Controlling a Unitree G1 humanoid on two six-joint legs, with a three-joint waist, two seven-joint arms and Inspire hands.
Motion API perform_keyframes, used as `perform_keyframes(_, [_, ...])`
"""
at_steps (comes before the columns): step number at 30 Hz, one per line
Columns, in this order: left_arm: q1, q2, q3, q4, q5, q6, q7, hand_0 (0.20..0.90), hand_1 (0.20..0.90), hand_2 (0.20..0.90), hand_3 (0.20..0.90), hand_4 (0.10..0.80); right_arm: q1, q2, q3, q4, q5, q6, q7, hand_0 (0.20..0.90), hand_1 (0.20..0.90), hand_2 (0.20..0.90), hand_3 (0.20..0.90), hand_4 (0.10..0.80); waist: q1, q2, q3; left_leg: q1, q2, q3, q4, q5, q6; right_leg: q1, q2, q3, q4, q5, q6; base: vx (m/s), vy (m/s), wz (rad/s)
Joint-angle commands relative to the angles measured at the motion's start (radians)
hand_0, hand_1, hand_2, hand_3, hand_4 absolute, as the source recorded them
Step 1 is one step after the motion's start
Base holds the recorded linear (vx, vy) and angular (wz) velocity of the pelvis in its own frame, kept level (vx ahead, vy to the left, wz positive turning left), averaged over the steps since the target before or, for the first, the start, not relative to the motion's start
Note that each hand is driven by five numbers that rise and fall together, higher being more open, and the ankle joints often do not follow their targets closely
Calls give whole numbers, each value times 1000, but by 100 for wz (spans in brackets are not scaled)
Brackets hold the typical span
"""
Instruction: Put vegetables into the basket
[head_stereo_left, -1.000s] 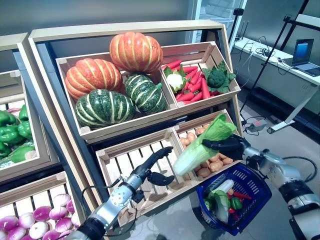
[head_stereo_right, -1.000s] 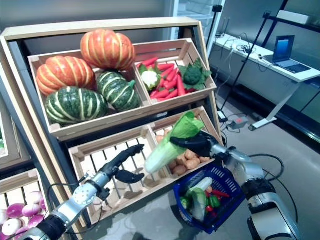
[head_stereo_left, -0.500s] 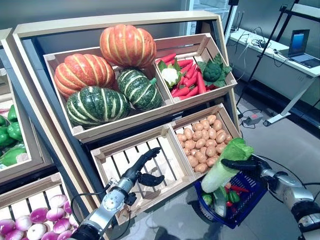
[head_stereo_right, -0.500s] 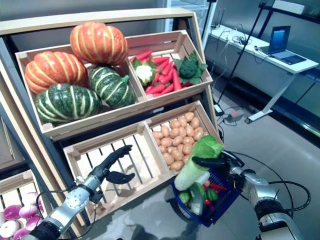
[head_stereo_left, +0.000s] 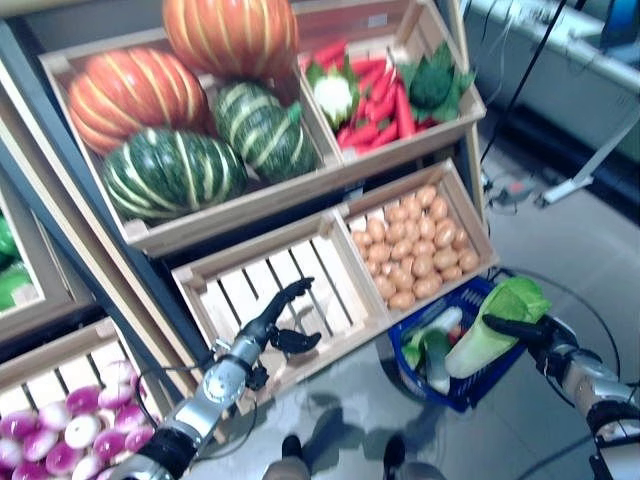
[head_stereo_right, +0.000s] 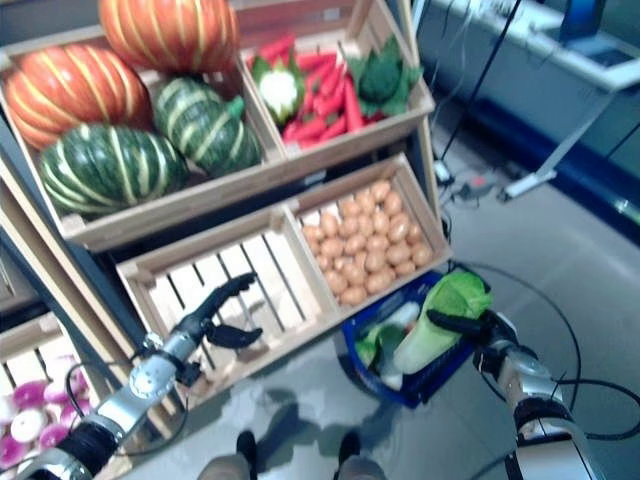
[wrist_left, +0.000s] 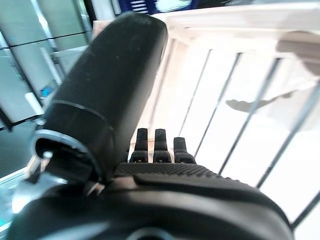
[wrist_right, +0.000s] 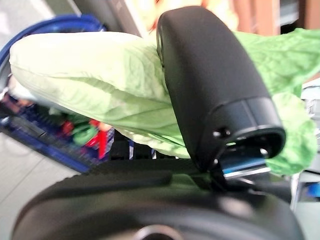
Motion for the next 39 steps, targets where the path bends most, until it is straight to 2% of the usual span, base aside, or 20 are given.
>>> perform_keyframes(1, [-74,10,-2,-60,-38,-74,65,900,900,900,900,800,-121,-38,-74,-17,57,-144,-29,300,300,300,300,400,10,0,-7,-86,40,-19,301,-214,10,-25,-81,-26,254,-138,-20,-105,67,3])
perform_keyframes(2, [-76,17,-13,-71,-49,-87,81,900,900,900,900,800,-139,-52,-74,-7,68,-151,-28,300,300,300,300,400,12,15,21,-140,38,-33,378,-242,15,-75,-106,-29,345,-164,-35,-79,57,-5])
perform_keyframes(4, [-75,23,-16,-78,-73,-103,99,900,900,900,900,800,-158,-70,-76,9,85,-155,-32,300,300,300,300,400,13,26,43,-196,38,-46,455,-278,29,-129,-130,-23,424,-187,-42,-82,51,-10])
perform_keyframes(5, [-76,24,-16,-79,-74,-104,100,900,900,900,900,800,-160,-72,-75,11,87,-155,-33,300,300,300,300,400,13,27,43,-202,38,-47,462,-281,30,-135,-132,-22,431,-190,-42,-74,32,-6])
perform_keyframes(7, [-85,31,-15,-101,-82,-129,146,900,900,900,900,800,-183,-91,-87,24,101,-161,-47,300,300,300,300,400,11,41,78,-283,40,-57,581,-332,40,-219,-168,-13,553,-222,-49,-100,42,4])
perform_keyframes(14, [-140,27,-7,-111,-97,-149,209,900,900,900,900,800,-240,-106,-114,9,130,-157,-108,300,300,300,300,400,-7,54,127,-427,41,-59,804,-438,64,-403,-229,33,798,-305,-53,-65,34,5])
perform_keyframes(18, [-168,33,-12,-135,-119,-161,224,900,900,900,900,800,-283,-149,-116,40,117,-132,-170,300,300,300,300,400,-20,66,151,-528,48,-81,956,-503,58,-514,-232,69,918,-355,-60,-60,2,9])
perform_keyframes(26, [-211,38,-48,-180,-114,-158,262,900,900,900,900,800,-396,-216,-102,70,127,-121,-218,300,300,300,300,400,-30,87,167,-682,28,-110,1095,-552,61,-686,-235,100,1043,-393,-58,-89,-1,4])
perform_keyframes(28, [-212,40,-56,-189,-118,-156,271,900,900,900,900,800,-420,-238,-94,75,121,-126,-254,432,432,432,432,488,-37,96,167,-711,24,-111,1113,-558,62,-717,-234,107,1067,-403,-60,-86,22,-4])
perform_keyframes(29, [-210,40,-58,-191,-118,-155,275,900,900,900,900,800,-430,-248,-92,83,121,-127,-262,900,900,900,900,800,-39,99,165,-721,24,-111,1120,-560,63,-728,-234,110,1074,-406,-61,-59,23,-2])
perform_keyframes(34, [-198,50,-71,-193,-134,-166,297,900,900,900,900,800,-454,-278,-109,116,152,-123,-243,900,900,900,900,800,-47,110,153,-747,23,-112,1138,-567,61,-758,-229,112,1099,-419,-66,-26,14,-1])
perform_keyframes(39, [-190,64,-60,-195,-156,-158,295,900,900,900,900,800,-430,-281,-119,105,153,-136,-219,900,900,900,900,800,-43,104,144,-740,23,-115,1124,-561,60,-752,-225,103,1081,-411,-63,7,-15,-1])
